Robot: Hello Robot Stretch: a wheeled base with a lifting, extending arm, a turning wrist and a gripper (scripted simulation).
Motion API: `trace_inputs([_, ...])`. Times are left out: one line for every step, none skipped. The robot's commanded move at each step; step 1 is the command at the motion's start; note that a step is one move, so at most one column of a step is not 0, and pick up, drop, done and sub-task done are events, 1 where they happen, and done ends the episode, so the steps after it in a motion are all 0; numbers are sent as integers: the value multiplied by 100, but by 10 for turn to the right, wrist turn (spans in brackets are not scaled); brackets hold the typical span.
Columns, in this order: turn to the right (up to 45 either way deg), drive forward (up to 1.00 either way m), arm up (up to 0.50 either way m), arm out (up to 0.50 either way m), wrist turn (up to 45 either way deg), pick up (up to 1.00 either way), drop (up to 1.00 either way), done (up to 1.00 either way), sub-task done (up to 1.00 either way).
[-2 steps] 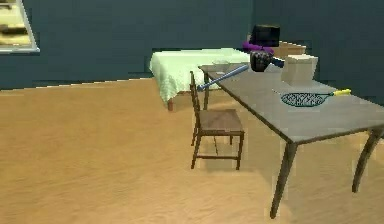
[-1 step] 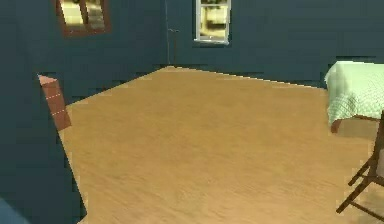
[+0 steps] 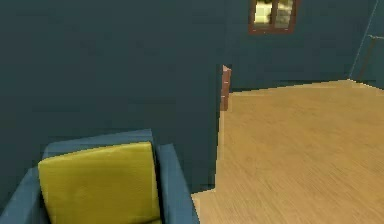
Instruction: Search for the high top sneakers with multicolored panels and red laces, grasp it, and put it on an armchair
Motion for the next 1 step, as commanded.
trace_inputs([-120, 0, 0, 0, 0, 0, 0, 0, 0])
